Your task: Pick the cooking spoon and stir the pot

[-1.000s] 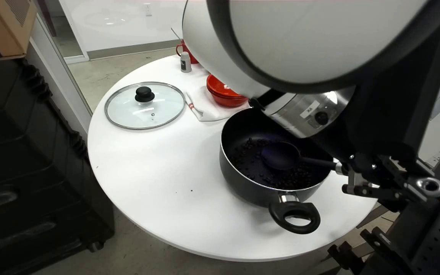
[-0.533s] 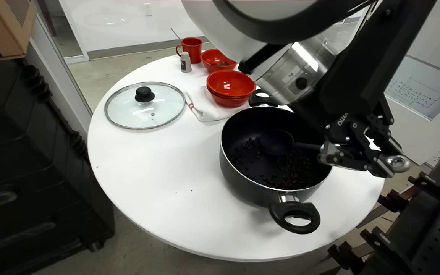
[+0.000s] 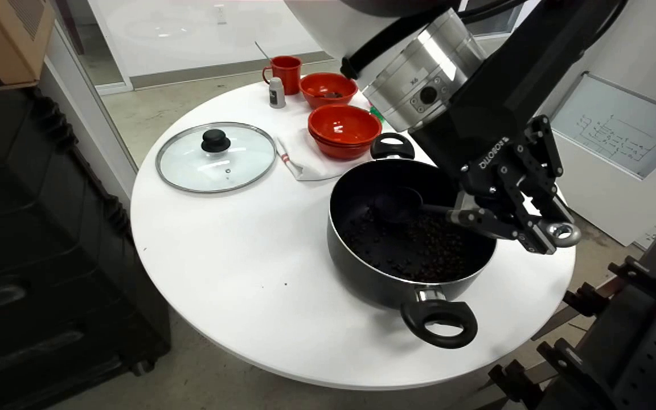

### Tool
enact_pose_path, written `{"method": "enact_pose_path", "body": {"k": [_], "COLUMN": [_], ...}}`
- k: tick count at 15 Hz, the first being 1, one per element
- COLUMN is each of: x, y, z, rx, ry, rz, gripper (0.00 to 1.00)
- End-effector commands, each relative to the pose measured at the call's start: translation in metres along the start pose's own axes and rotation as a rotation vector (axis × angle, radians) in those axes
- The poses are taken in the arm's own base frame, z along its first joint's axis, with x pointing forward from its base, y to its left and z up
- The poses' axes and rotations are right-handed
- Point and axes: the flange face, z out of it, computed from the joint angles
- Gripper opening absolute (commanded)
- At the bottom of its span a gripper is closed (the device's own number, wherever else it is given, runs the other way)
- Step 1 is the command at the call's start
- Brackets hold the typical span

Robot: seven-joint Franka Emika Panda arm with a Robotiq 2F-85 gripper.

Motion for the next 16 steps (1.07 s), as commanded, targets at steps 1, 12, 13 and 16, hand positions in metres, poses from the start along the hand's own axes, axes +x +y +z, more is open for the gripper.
{"method": "enact_pose_path", "body": {"k": [1,12,13,16], "x": [-0.015,-0.078,-0.081,-0.088], "y": [0.008,-0.035,-0.039,-0.048], "z": [-0.013,-0.012,-0.009,-0.001], "rx": [0.005,-0.294,-0.316,-0.370], "ry": [0.012,-0.110,-0.129,-0.173], "rz": [0.022,0.106,0.098,0.075], "gripper": [0.08,0.08,0.08,0.08]}}
